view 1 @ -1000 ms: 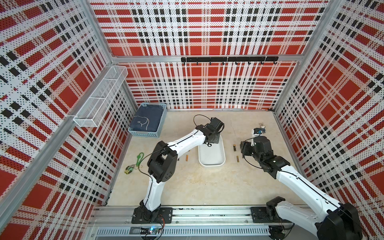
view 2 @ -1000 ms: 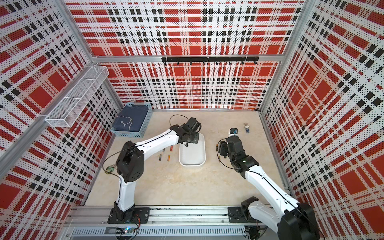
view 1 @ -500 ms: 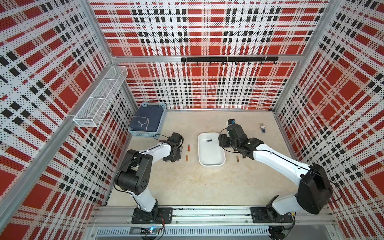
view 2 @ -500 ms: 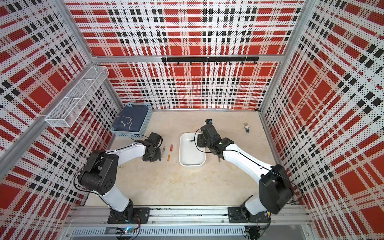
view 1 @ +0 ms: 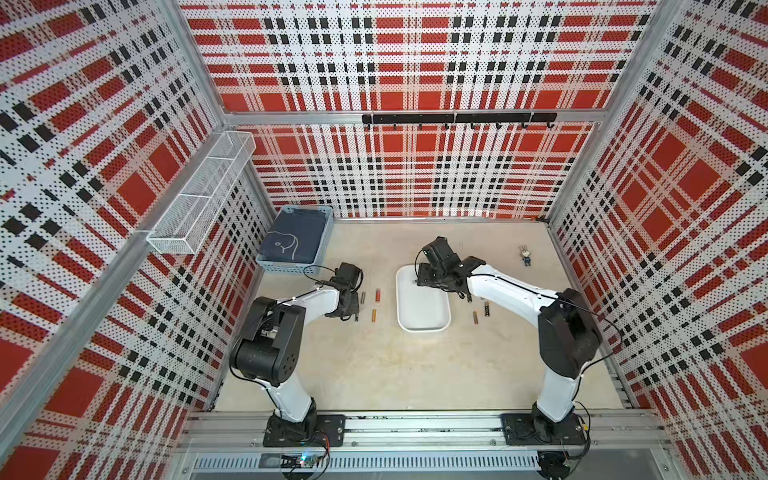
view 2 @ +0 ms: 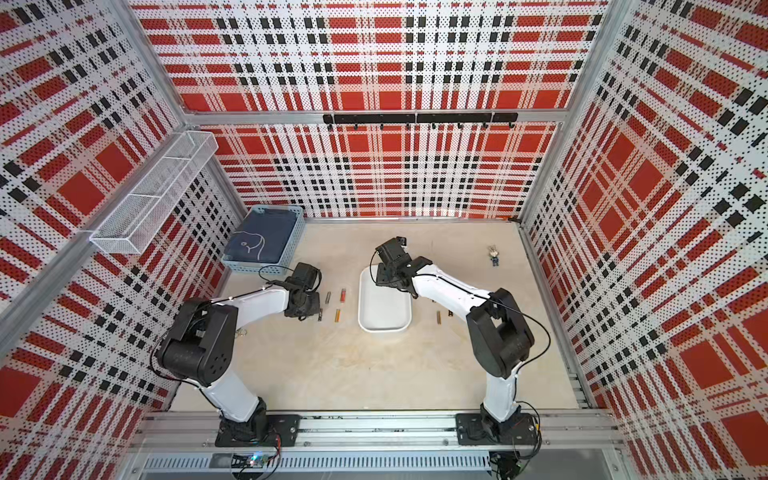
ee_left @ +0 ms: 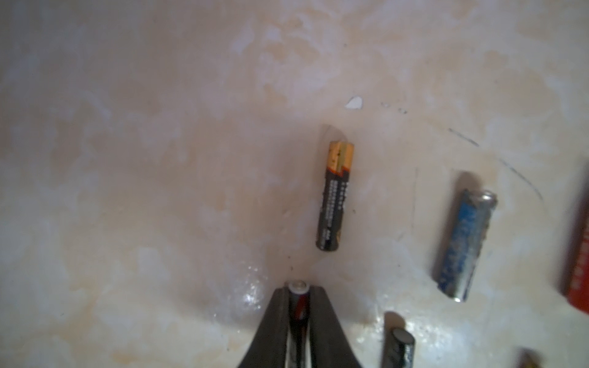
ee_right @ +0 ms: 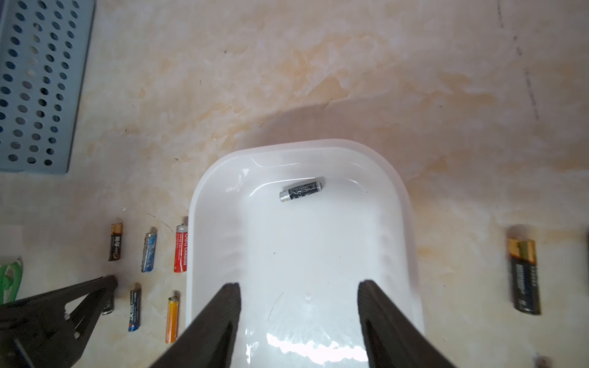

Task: Take the batteries out of the storage box
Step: Place the battery at the center of the board, then pick up the battery from the storage box.

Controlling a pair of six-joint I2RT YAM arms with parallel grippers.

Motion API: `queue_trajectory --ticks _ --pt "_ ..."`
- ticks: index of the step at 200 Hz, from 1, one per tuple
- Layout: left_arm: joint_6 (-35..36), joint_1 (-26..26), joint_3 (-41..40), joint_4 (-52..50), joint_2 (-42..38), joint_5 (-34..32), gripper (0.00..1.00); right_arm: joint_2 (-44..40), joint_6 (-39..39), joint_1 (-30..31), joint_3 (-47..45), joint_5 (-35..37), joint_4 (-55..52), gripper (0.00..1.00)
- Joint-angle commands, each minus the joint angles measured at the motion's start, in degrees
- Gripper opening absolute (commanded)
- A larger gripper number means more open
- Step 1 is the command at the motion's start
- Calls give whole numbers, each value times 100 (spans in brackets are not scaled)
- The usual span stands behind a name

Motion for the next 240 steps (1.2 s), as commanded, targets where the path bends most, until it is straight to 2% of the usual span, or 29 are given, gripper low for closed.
queue_trajectory --ticks 1,45,93,197,240 --pt "17 -140 21 -134 46 56 18 461 331 14 274 -129 -264 66" --pt "-6 -265 -8 -325 -206 26 19 1147 664 11 784 224 -404 64" --pt "-4 -300 -177 -394 -474 0 29 1523 867 13 1091 757 -474 63" --pt "-159 -490 -95 -362 -409 -61 29 2228 993 20 1502 782 -489 57" --pt "-172 -572 -13 -376 -357 -76 29 1958 1105 33 1201 638 -264 58"
